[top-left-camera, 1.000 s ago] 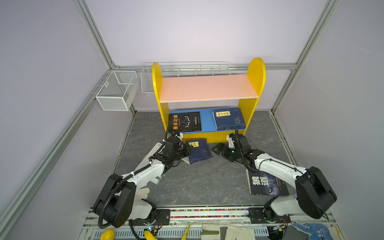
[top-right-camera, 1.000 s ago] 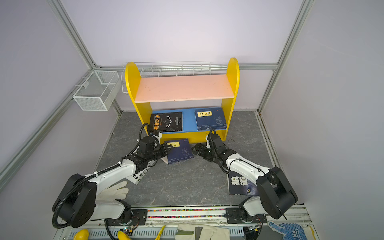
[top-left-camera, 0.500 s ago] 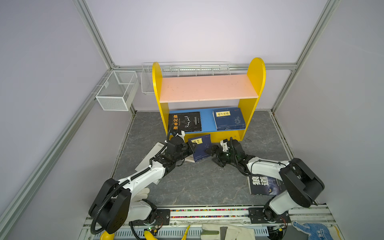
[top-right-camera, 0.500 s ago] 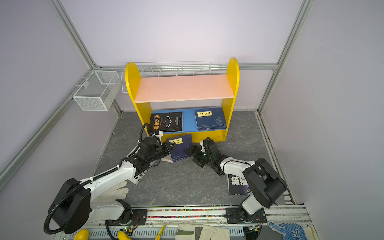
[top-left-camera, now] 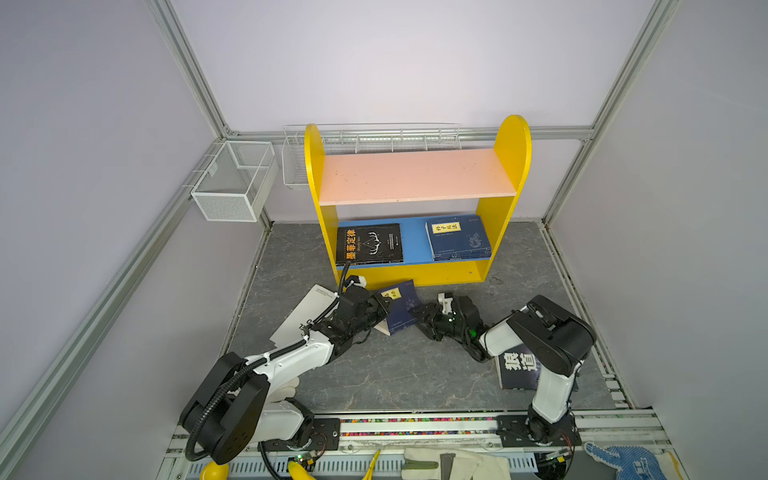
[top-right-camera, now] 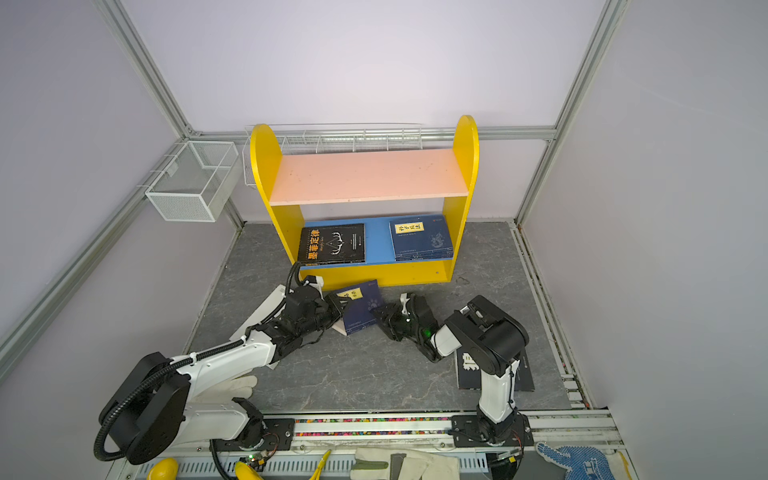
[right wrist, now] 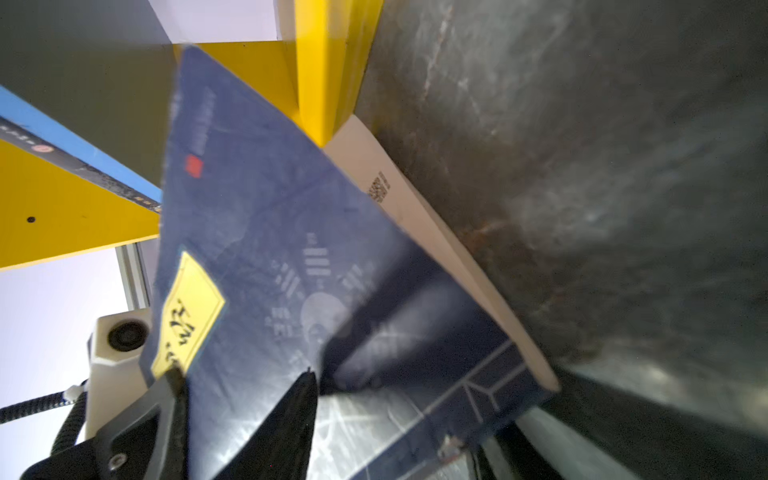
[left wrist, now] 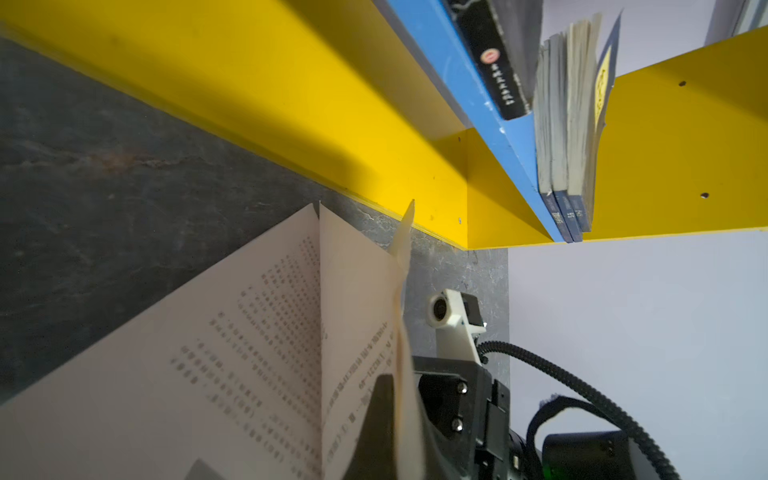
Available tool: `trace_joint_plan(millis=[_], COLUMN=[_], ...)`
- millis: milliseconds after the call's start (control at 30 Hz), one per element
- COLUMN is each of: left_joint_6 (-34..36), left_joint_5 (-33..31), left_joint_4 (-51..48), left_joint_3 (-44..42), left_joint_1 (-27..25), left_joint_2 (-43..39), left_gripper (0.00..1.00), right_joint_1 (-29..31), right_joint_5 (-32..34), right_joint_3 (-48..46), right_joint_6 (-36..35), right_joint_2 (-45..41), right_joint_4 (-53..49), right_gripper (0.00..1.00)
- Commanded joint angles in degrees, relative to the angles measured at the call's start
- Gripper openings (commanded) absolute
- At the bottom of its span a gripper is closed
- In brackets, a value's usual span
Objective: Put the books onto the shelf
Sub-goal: 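Lift the blue book upright off the floor with both grippers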
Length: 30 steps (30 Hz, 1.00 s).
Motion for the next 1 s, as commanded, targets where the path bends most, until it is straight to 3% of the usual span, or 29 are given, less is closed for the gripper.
trace_joint_plan(millis=[0, 267, 533, 633, 900, 967], left_joint_6=[-3.73, -4.78, -7.10, -7.57, -7.17, -6.55], left_joint_5=[-0.77, -0.96, -0.40, -0.13, -1.10, -1.77], left_joint_4=[1.59, -0.22, 3.80, 5.34, 5.31, 4.09], left_joint_3=[-2.00, -2.53, -3.62, -3.60, -3.85, -3.83], left_joint_1=[-0.63, -1.89, -3.38, -3.78, -3.79, -3.79], left_joint_2=[1.11, 4.30, 8.63, 10.04, 9.07, 7.89], left_gripper=[0.00, 0.00, 0.00, 0.00, 0.00, 0.08], right_joint_1=[0.81, 0.85, 1.61, 1.55, 1.58, 1.55], right_joint_5=[1.49, 3.24, 5.86, 5.86, 6.95, 7.42], right_joint_3=[0.85, 1.43, 3.01, 4.56, 4.68, 5.02], right_joint_6=[4.49, 4.05, -4.07, -5.86, -7.36, -8.51], right_joint_2=[1.27, 2.96, -2.26, -3.56, -5.30, -6.69], right_joint_4=[4.00, 5.97, -7.28, -14.38, -18.41, -20.92], right_gripper=[0.48, 0.34, 0.45, 0.38, 0.25, 0.24])
